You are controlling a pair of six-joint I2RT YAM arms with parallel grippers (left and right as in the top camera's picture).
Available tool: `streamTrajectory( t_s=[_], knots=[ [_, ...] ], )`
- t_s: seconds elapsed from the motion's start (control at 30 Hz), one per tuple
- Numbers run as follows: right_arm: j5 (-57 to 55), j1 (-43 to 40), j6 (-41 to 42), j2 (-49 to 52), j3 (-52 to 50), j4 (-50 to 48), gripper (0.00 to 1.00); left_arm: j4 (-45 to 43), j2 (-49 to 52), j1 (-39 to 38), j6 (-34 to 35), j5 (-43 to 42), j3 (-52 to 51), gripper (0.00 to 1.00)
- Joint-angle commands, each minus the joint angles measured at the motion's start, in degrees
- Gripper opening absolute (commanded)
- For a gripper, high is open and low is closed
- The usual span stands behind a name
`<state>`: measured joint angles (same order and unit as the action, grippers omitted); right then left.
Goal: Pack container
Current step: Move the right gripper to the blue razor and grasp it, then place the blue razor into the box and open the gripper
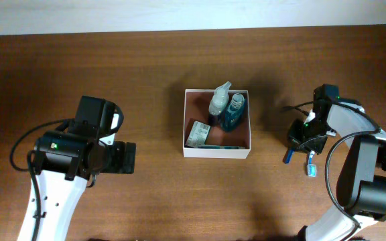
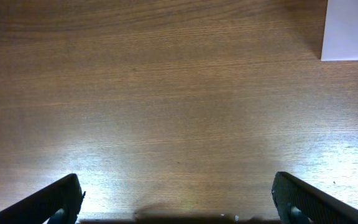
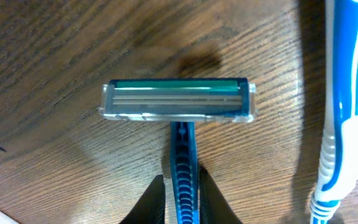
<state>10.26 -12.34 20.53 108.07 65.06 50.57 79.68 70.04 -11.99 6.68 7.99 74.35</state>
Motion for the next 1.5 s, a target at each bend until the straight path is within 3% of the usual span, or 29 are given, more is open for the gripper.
streamTrajectory(
  t_s=[0.0, 0.17, 0.33, 0.5, 0.57, 0.67, 0.7, 0.8, 0.97, 1.13, 1.17, 1.27, 1.47],
  knots=[
    [-5.2, 0.0, -0.3, 2.1, -1.7, 2.0, 0.11, 0.0, 0.0, 0.1, 0.5, 0.4, 0.0, 0.99],
    [-5.7, 0.2, -0.3, -1.7, 1.6, 6.9, 0.06, 0.0, 0.0, 0.1, 0.5, 0.4, 0.0, 0.99],
    [2.3, 6.2, -4.5, -16.6, 10.3, 14.3, 0.04, 0.0, 0.0, 0.1, 0.5, 0.4, 0.0, 0.99],
    [3.5, 22.9, -16.0, -30.1, 15.8, 16.3, 0.04, 0.0, 0.0, 0.1, 0.5, 0.4, 0.0, 0.99],
    [3.5, 33.7, -25.5, -32.8, 15.8, 16.3, 0.04, 0.0, 0.0, 0.1, 0.5, 0.4, 0.0, 0.99],
    [3.5, 42.5, -36.2, -31.7, 15.6, 16.1, 0.04, 0.0, 0.0, 0.1, 0.5, 0.4, 0.0, 0.99],
    [2.0, 46.3, -47.1, -29.8, 15.4, 16.2, 0.04, 0.0, 0.0, 0.0, 0.5, 0.4, 0.0, 0.99],
    [-3.8, 48.7, -56.6, -24.9, 15.4, 15.5, 0.04, 0.0, 0.0, 0.1, 0.5, 0.4, 0.0, 0.99],
    [-12.1, 47.4, -62.3, -15.0, 15.4, 10.3, 0.04, 0.0, 0.0, 0.0, 0.5, 0.4, 0.0, 0.99],
    [-12.3, 46.0, -63.2, -8.7, 15.4, 5.5, 0.05, 0.0, 0.0, 0.1, 0.5, 0.4, 0.0, 0.99],
    [-12.3, 46.1, -63.1, -8.7, 15.4, 5.6, 0.19, 0.0, 0.0, 0.1, 0.5, 0.4, 0.0, 0.99],
    [-12.6, 45.9, -57.5, -9.7, 16.3, 5.6, 0.96, 0.0, 0.0, 0.1, 0.5, 0.4, 0.0, 0.99],
    [-12.3, 39.8, -37.4, -16.2, 23.0, 10.2, 0.99, 0.0, 0.0, 0.1, 0.5, 0.4, 0.0, 0.99]
  ],
)
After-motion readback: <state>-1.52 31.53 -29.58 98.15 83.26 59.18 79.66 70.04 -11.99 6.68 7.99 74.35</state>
